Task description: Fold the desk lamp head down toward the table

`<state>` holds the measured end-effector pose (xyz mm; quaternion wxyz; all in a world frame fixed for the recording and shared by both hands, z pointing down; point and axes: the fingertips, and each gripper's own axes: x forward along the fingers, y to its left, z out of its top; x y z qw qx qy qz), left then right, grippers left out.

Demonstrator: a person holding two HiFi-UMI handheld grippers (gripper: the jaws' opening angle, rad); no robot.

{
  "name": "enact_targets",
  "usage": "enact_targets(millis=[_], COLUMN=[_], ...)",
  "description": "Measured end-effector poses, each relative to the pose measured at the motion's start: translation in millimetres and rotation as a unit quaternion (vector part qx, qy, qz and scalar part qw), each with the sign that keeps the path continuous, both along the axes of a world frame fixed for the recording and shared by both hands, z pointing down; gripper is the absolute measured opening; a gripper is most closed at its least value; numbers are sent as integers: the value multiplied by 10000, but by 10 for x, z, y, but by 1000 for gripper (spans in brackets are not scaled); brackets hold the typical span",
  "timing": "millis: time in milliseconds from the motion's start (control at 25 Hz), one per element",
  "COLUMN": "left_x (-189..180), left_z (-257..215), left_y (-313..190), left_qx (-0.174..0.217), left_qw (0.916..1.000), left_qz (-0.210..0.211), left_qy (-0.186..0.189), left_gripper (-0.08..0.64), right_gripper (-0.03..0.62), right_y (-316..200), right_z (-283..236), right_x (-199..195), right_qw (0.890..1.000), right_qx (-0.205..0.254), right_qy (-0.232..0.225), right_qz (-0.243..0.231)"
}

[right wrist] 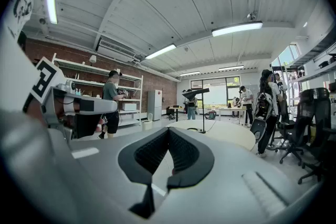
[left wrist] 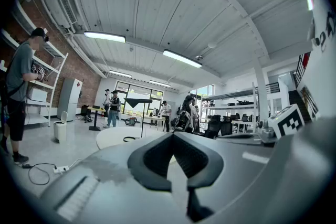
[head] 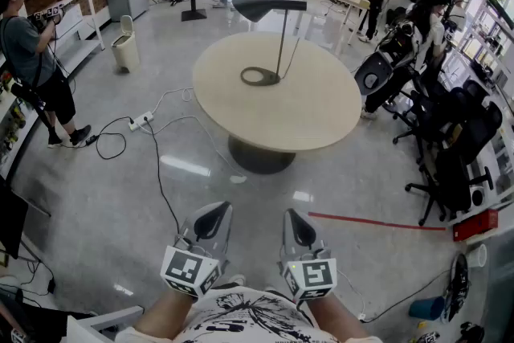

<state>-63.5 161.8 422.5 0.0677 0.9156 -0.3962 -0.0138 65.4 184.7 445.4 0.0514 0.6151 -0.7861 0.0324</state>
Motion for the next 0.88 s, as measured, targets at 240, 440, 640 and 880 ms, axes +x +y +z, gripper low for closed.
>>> enact_targets(millis=[240, 440, 640, 880], left_x=[-57, -71, -72, -320], left_z=[20, 62, 87, 94], left_y=[-104, -154, -232, -435], left_qx=[-56, -110, -120, -191], left_qw=[10000, 9999, 9998, 9996], left_qz=[11, 72, 72, 20], left_qy=[32, 74, 112, 192], left_gripper=[5, 5, 5, 5], right_gripper=[9, 9, 9, 9], right_y=[-61, -87, -146, -311], right_z=[1, 25, 42, 35], right_x=[-52, -39, 5, -221], right_qw=[9999, 9998, 9995, 9994], right_qx=[12, 1, 7, 19], right_qy=[93, 85, 51, 137], right_qz=[40, 199, 307, 302])
